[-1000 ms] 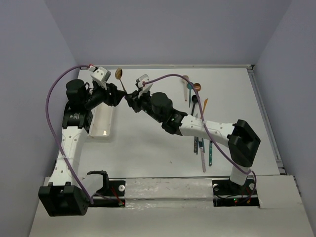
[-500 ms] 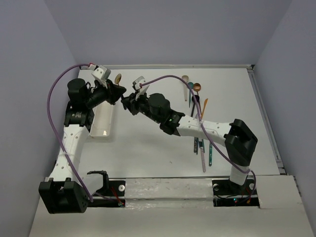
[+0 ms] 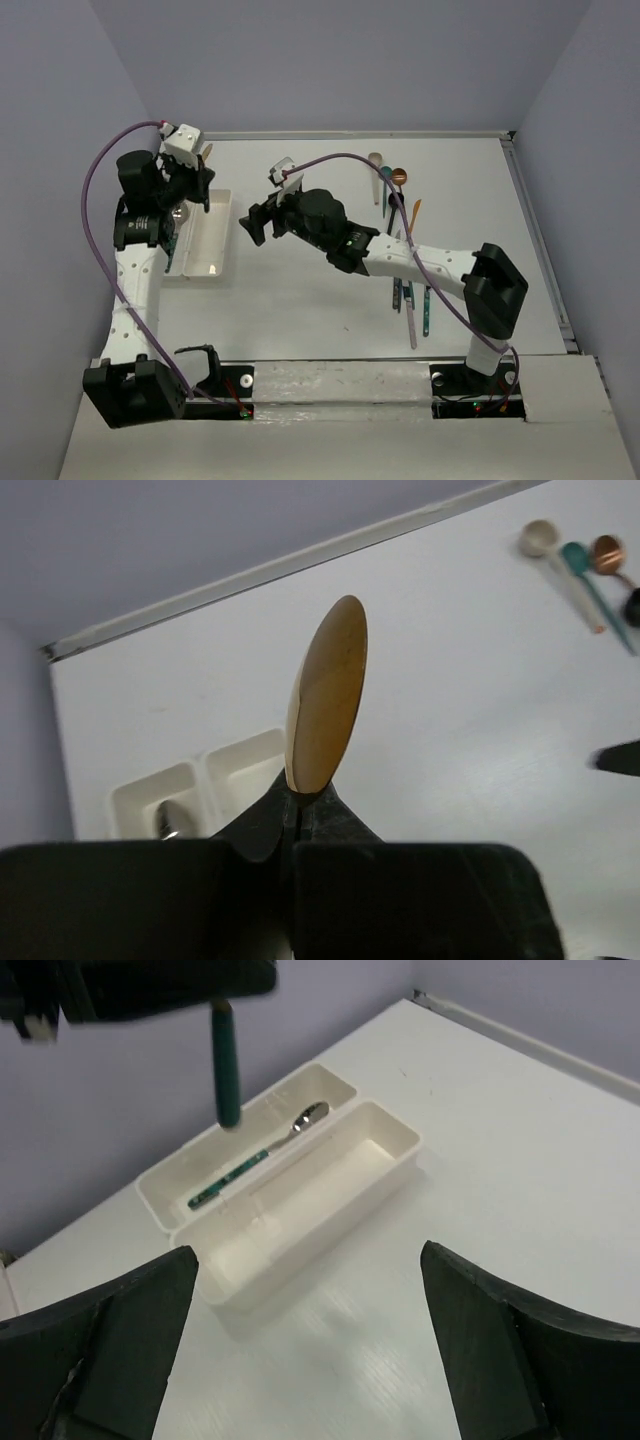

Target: Sort the eating utensils into containers

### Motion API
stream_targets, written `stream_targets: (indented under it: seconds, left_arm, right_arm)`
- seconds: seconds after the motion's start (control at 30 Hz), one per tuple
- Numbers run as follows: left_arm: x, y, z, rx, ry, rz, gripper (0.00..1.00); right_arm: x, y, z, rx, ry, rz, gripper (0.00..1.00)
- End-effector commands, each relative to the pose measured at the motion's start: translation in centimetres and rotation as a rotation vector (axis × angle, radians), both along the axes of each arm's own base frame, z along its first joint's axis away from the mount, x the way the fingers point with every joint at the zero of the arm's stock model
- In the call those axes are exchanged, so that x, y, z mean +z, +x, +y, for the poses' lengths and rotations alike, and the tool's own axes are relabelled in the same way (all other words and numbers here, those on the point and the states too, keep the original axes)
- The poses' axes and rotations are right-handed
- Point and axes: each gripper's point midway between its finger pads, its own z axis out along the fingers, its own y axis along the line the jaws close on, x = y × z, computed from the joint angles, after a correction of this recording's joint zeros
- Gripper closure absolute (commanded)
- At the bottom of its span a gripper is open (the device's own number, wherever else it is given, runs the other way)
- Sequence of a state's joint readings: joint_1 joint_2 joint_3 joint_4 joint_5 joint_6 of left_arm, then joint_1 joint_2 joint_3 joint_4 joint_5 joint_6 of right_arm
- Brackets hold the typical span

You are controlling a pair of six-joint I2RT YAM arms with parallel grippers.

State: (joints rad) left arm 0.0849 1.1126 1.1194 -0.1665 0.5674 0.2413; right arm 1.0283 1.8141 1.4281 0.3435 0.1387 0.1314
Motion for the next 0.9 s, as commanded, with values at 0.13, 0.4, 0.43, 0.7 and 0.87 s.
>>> stream_targets:
  seconds: [0.13,0.4,0.43,0.7,0.87]
  left_arm:
    - [-5.1,1.5,15.6,0.436,0.351,0.144,1.0]
    - [-14.5,2.1,18.6,0.444,0.356,0.395,1.0]
    - [-15.0,2.2,18.6,0.439,0.356,0.407,1.0]
    - [-20.0,2.8,18.0,0.366,0.311,0.521,1.0]
    - [-22.2,3.2,17.4,0.333,0.271,0.572,1.0]
  right_arm:
    - [-0.5,-1.8,-6.3,-0.092,-0.074,0.047,0.0]
    - [-3.4,-2.0,-8.0,-0.139,-0.152,0.087,0.01]
    - [-3.7,-1.9,-8.0,-0.144,-0.157,0.094,0.01]
    - [-5.4,-1.2,-9.6,-0.234,-0.178,0.166,0.01]
    - [-6.1,-0.9,-10.4,-0.265,-0.199,0.194,0.01]
